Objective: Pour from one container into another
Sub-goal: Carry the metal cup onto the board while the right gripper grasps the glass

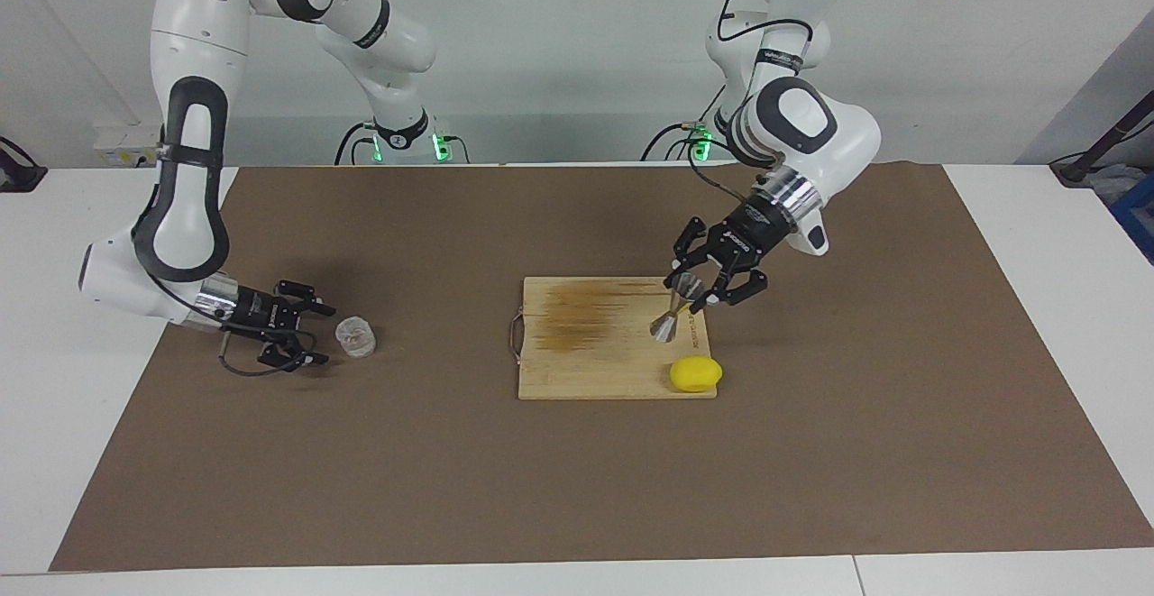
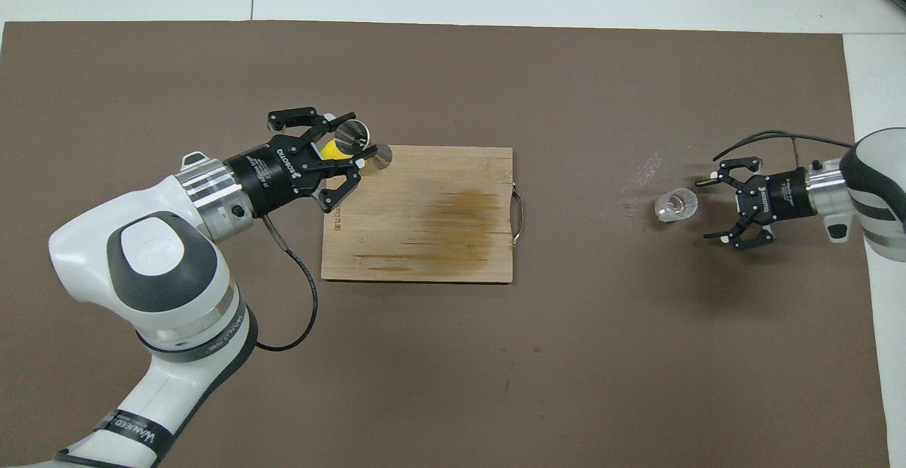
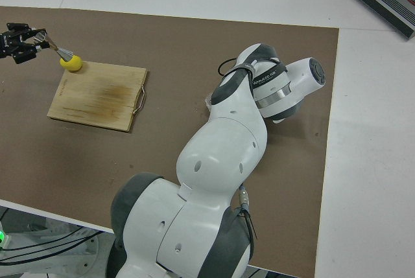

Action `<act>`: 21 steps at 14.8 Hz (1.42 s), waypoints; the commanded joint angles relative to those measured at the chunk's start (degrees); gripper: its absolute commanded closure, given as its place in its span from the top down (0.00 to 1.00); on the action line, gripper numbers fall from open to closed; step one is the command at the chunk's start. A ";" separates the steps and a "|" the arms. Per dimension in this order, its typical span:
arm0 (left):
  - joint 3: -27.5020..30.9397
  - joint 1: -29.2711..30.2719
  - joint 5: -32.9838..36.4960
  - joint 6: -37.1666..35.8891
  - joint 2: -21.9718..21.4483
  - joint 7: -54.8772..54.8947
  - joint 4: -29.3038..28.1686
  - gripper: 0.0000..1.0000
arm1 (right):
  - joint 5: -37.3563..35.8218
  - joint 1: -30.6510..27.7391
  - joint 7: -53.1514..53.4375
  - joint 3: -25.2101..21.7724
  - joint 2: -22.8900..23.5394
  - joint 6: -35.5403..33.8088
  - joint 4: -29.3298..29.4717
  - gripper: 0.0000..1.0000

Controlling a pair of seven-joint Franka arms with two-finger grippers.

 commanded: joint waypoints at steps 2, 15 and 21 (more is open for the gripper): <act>0.82 -5.92 1.48 4.37 2.57 -1.93 2.81 0.00 | 1.58 -0.13 -1.64 0.34 1.41 1.76 1.34 1.00; 0.55 -17.45 -4.32 19.68 17.08 -5.80 12.40 0.00 | 5.36 3.30 -6.48 0.25 1.67 2.73 -0.94 1.00; 0.55 -19.21 -4.32 21.52 17.61 -5.71 12.58 0.00 | 5.45 2.86 -6.73 0.25 1.32 2.29 -1.91 1.00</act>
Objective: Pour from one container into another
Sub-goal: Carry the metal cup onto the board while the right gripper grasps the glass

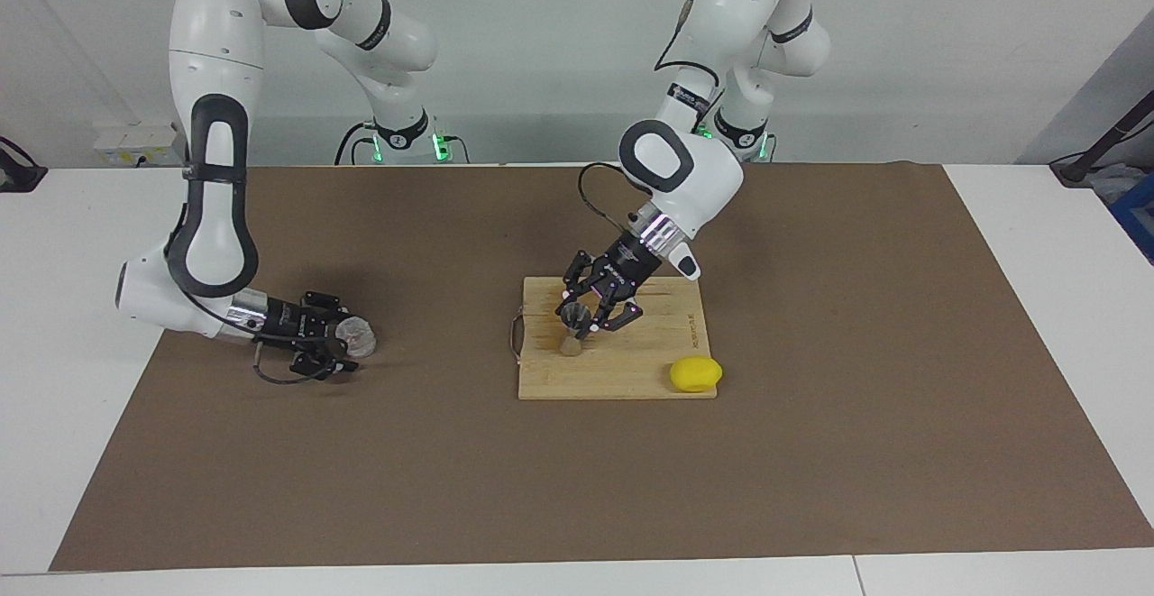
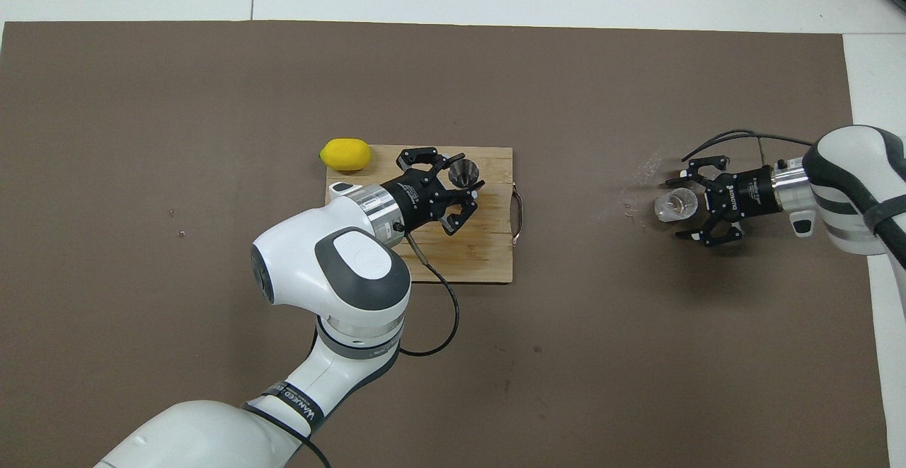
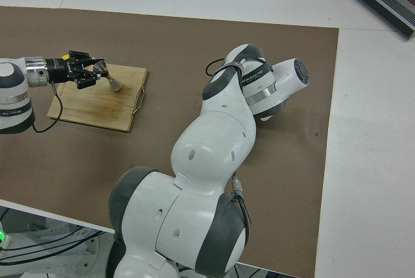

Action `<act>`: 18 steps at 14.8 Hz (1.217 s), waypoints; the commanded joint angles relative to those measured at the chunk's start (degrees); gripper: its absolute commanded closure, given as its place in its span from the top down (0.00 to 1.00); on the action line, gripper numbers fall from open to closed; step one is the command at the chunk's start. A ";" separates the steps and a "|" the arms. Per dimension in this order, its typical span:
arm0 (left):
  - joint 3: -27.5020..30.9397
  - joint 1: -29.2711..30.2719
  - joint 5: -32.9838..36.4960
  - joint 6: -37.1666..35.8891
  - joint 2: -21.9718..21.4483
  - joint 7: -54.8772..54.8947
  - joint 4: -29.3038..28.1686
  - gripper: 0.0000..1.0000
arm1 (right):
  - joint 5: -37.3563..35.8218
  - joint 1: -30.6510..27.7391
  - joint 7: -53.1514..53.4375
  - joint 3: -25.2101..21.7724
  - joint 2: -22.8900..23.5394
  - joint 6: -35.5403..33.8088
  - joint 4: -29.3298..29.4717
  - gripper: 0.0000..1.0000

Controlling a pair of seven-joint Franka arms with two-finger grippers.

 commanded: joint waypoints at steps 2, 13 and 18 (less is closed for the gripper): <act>0.67 -2.69 -0.83 3.23 1.14 -0.49 1.45 0.00 | 1.75 -0.44 -2.49 0.21 -0.86 0.84 -1.85 1.00; 0.67 -3.21 -1.53 4.11 1.67 -0.32 1.71 0.00 | 1.83 0.00 -2.75 0.29 -0.95 -0.13 -2.02 0.99; 0.67 -3.74 -1.36 4.11 1.67 -0.32 1.71 0.00 | 2.80 -0.09 -2.75 0.21 -1.04 -0.13 -2.02 0.95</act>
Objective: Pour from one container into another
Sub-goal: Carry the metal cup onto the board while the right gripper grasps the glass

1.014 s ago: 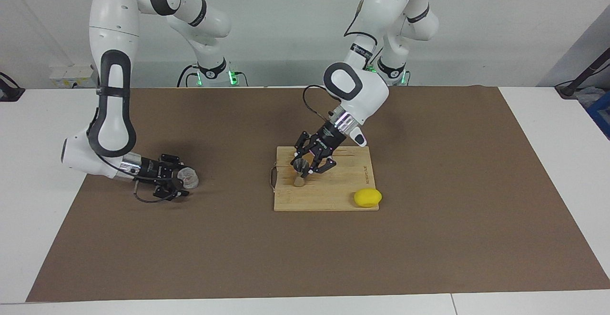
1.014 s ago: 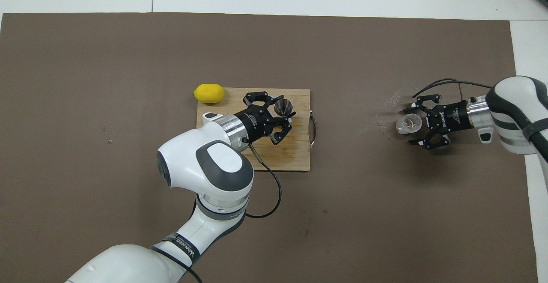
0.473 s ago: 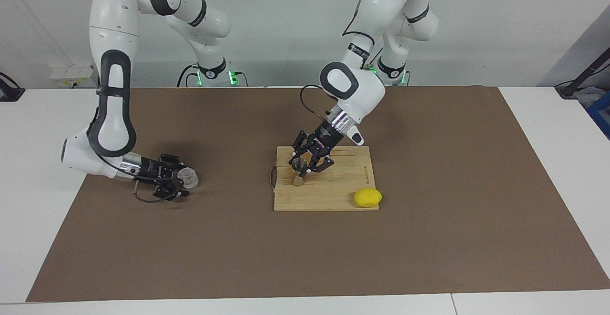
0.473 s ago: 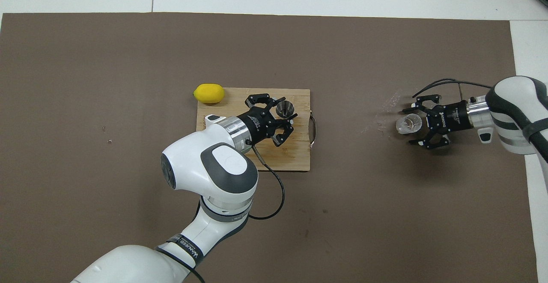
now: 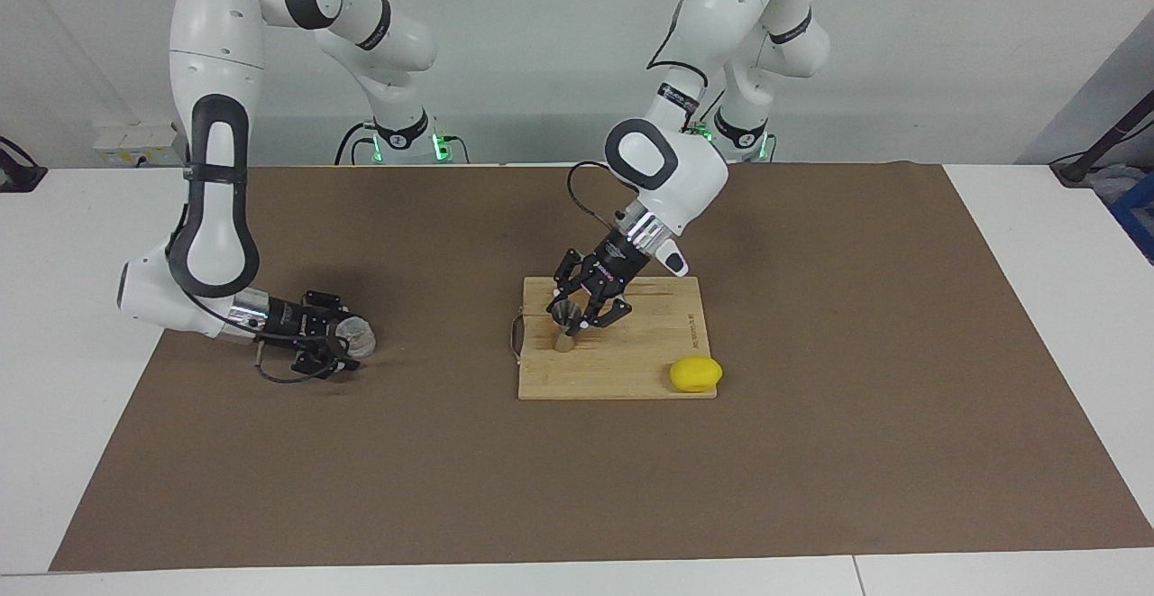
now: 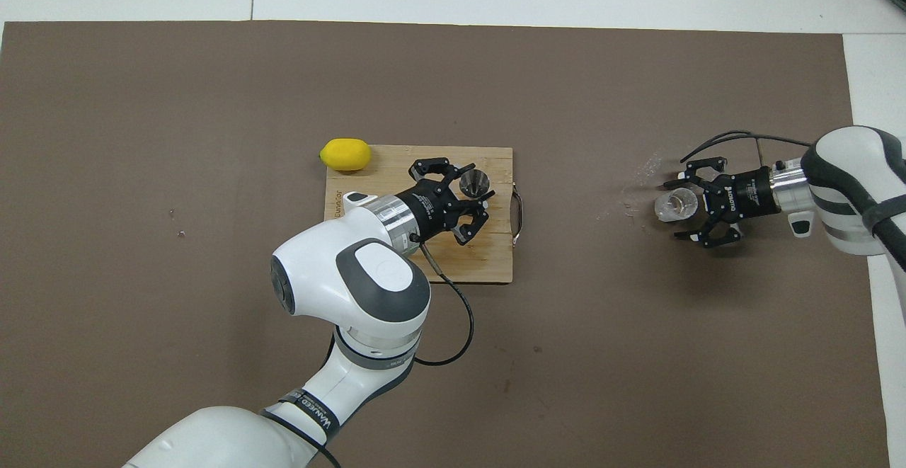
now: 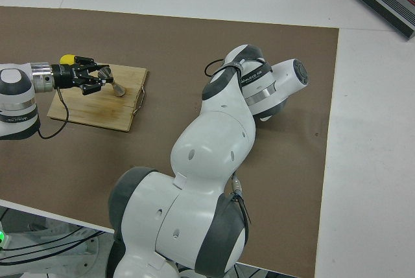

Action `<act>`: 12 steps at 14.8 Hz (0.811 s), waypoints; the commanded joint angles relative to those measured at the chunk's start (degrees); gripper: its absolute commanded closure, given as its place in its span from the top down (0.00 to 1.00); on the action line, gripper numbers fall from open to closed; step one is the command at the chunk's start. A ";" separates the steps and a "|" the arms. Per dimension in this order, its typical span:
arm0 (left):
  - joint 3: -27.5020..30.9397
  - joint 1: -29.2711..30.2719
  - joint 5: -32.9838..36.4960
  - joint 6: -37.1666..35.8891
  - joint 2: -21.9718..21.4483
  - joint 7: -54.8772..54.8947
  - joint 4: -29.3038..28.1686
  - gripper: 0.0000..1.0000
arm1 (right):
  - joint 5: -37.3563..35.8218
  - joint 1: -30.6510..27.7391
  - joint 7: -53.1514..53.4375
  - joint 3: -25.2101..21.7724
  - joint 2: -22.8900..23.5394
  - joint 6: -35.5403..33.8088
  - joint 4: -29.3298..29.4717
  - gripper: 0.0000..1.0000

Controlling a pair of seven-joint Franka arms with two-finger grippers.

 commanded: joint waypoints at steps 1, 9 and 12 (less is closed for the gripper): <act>0.69 -1.23 -0.69 1.61 0.81 -0.23 1.30 0.09 | 2.73 -0.24 -2.16 0.15 -0.97 0.12 -1.62 0.92; 0.69 -1.14 -0.43 1.53 0.81 0.30 1.21 1.00 | 2.73 -0.24 -2.16 0.24 -1.15 0.03 -1.62 0.60; 0.69 -1.23 -0.43 1.61 0.81 0.74 1.30 1.00 | 2.73 -0.24 -2.16 0.24 -1.15 0.12 -1.44 0.44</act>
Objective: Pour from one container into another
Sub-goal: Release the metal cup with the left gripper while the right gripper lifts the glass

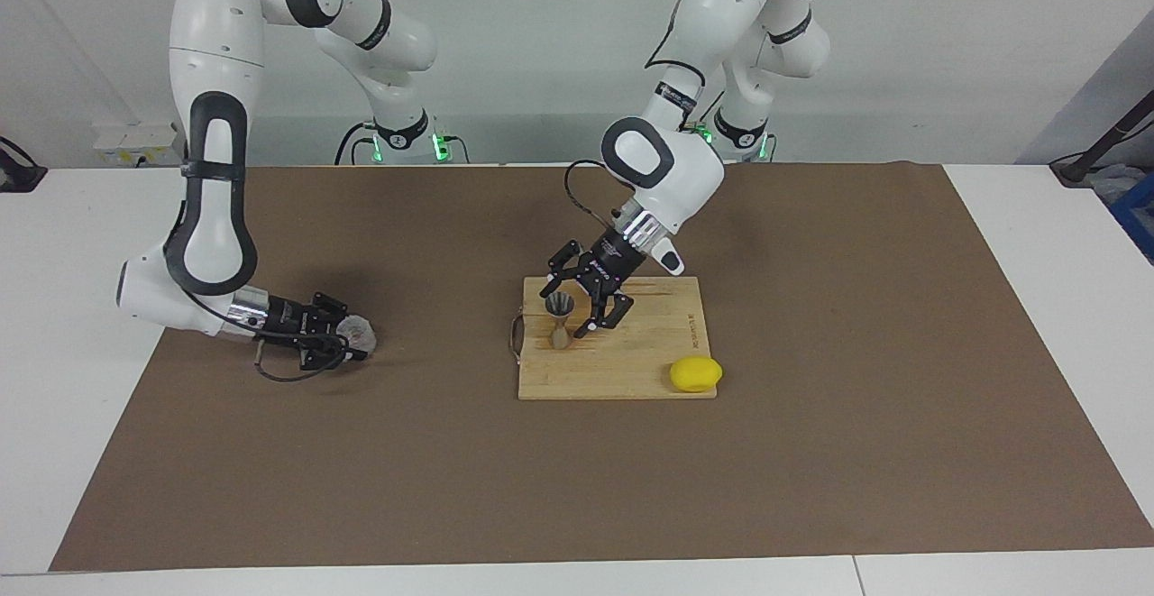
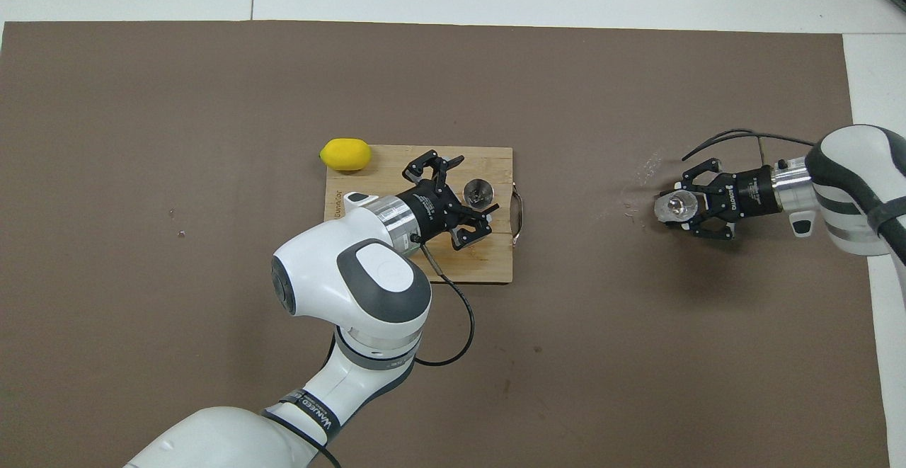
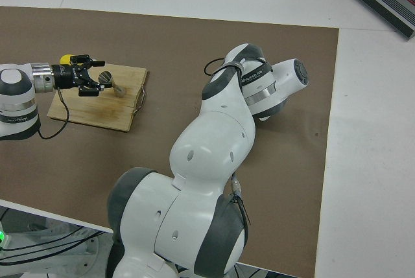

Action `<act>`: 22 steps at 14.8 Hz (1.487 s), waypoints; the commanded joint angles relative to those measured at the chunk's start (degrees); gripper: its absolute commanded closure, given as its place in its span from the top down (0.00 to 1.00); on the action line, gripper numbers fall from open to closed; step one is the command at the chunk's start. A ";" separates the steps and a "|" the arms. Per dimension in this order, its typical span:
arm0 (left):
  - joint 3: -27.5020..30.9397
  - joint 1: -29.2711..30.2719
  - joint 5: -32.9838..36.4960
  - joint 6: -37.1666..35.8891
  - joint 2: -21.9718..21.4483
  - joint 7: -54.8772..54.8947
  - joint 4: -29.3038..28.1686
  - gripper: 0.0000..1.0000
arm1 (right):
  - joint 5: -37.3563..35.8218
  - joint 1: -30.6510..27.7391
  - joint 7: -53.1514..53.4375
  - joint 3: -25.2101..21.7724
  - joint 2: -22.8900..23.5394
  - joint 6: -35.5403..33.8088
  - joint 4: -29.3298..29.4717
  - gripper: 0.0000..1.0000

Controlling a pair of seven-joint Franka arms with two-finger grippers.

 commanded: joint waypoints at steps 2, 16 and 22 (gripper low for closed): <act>0.63 -1.20 -0.26 1.71 0.46 0.50 1.45 1.00 | 1.73 -0.22 -2.15 0.27 -0.48 0.71 -1.04 0.36; 1.50 12.14 26.24 -24.27 -7.27 -0.29 1.36 1.00 | -5.73 14.62 25.79 0.09 -7.95 8.80 3.70 0.31; 1.51 21.11 63.40 -39.32 -10.36 0.23 4.61 1.00 | -12.50 21.83 39.67 0.18 -7.51 9.68 9.58 0.32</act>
